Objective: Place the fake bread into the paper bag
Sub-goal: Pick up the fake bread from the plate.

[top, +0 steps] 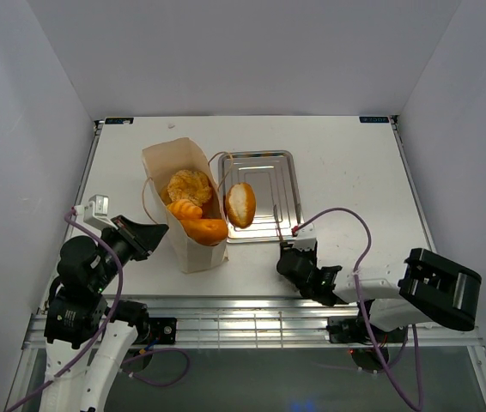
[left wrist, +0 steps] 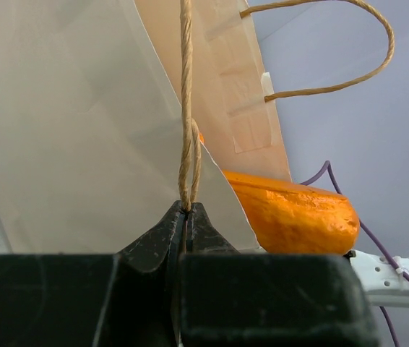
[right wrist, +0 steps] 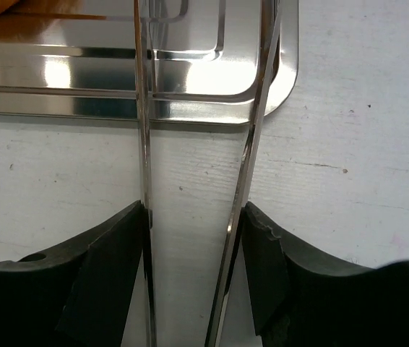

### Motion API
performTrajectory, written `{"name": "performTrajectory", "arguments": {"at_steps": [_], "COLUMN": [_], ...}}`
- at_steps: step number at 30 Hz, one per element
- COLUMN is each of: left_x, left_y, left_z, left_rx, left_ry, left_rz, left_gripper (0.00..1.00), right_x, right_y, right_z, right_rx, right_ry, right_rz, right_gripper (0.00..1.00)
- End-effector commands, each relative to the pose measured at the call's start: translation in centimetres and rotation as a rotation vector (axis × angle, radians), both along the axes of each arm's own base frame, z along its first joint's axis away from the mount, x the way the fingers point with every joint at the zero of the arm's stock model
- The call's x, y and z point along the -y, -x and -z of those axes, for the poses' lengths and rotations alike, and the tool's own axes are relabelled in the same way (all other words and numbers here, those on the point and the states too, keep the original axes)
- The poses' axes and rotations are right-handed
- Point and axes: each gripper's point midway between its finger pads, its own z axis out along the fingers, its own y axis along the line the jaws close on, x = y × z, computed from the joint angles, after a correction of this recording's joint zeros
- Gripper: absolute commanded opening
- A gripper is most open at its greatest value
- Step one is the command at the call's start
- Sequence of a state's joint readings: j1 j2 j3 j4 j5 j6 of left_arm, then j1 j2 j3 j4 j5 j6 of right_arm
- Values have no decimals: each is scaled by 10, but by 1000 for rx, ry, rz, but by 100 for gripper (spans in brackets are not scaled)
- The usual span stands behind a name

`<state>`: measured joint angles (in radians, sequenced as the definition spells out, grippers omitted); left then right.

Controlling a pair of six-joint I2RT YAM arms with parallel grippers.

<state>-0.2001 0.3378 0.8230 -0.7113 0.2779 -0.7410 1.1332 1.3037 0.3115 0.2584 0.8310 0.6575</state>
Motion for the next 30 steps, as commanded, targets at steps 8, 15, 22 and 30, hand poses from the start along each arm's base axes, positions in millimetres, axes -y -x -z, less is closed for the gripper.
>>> {"name": "performTrajectory", "arguments": {"at_steps": [8, 15, 22, 30], "left_x": [2, 0, 1, 2], "left_y": [11, 12, 9, 7], "left_z": [10, 10, 11, 2], "left_rx": [-20, -30, -34, -26], "left_ry": [-6, -5, -3, -1], "left_rz": [24, 16, 16, 18], "left_gripper": [0, 0, 0, 0], "right_x": [27, 21, 1, -28], "right_y": [30, 36, 13, 3], "right_z": [63, 41, -77, -138], "right_rx": [2, 33, 117, -136], "right_ry": [132, 81, -218, -498], "right_rz": [35, 73, 18, -298], "right_gripper": [49, 17, 17, 23]}}
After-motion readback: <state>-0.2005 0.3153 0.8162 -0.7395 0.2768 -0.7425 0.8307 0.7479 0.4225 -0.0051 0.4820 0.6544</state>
